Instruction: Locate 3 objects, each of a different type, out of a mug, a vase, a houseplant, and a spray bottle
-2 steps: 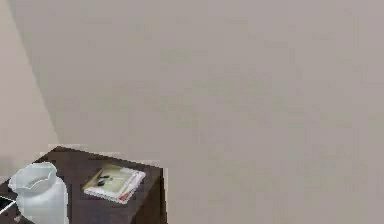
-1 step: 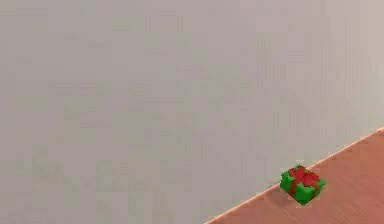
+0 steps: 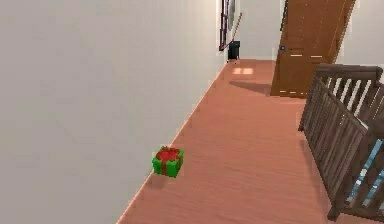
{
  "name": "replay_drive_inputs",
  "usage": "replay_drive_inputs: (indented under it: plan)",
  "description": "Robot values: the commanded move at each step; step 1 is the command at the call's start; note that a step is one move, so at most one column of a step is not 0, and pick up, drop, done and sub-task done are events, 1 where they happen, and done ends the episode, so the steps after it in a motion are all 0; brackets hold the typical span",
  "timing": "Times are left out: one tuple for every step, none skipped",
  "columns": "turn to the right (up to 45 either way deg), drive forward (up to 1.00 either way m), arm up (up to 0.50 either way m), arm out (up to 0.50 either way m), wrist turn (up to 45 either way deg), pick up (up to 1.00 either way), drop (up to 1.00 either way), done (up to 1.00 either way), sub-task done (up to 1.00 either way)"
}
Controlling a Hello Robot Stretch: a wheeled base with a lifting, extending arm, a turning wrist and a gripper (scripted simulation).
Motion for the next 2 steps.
replay_drive_inputs:
  plan:
    - [12.0,0.00,0.00,0.00,0.0,0.00,0.00,0.00,0.00]
    - [0.0,1.00,0.00,0.00,0.0,0.00,0.00,0.00,0.00]
